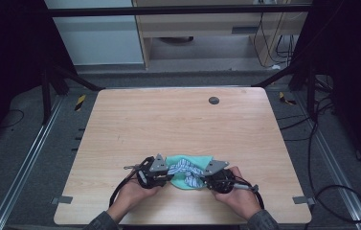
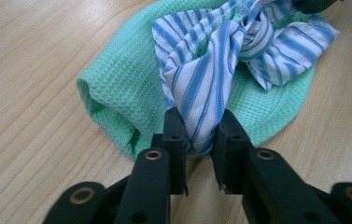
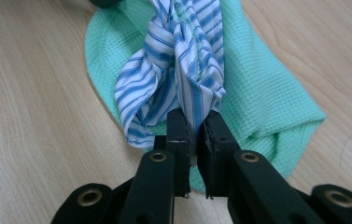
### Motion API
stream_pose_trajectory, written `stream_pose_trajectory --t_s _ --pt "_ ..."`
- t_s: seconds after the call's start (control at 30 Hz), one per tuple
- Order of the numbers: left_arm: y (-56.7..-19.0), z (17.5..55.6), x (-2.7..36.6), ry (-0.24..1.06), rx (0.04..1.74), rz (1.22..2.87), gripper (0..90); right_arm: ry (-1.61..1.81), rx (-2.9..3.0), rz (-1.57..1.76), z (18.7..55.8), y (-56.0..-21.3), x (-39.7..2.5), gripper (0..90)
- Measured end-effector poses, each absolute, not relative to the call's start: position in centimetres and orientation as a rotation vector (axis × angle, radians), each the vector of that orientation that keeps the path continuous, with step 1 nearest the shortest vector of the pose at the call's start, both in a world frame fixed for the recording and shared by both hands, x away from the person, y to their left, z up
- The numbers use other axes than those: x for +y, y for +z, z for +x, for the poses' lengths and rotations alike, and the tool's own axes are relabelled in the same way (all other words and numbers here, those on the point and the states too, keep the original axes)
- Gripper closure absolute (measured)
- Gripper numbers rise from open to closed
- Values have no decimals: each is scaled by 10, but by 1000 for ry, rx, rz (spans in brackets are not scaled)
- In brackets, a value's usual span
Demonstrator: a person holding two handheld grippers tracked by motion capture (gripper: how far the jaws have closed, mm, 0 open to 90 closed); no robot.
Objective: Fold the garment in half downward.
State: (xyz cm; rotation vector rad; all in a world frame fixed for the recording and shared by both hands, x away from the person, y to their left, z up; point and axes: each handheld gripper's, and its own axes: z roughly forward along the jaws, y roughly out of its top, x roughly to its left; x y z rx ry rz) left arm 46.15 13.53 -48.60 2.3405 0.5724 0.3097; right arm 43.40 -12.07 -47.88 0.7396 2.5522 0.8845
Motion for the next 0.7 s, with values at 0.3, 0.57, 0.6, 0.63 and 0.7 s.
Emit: stream_pose_trajectory --t_s 0.3,0.57,0.6,0.63,0.7 --pt "-488 465 135 336 569 2332 867 879 2580 729 431 -487 -119 858" --pt "-486 490 138 393 633 2301 874 898 2548 781 446 -490 -113 860" --pt "-486 490 138 393 633 2301 871 898 2548 781 446 -490 -113 860" --pt "-487 489 139 398 632 2297 862 897 2545 774 448 -491 -110 859" --pt "-486 487 141 397 620 2304 832 892 2543 772 447 -491 -109 854"
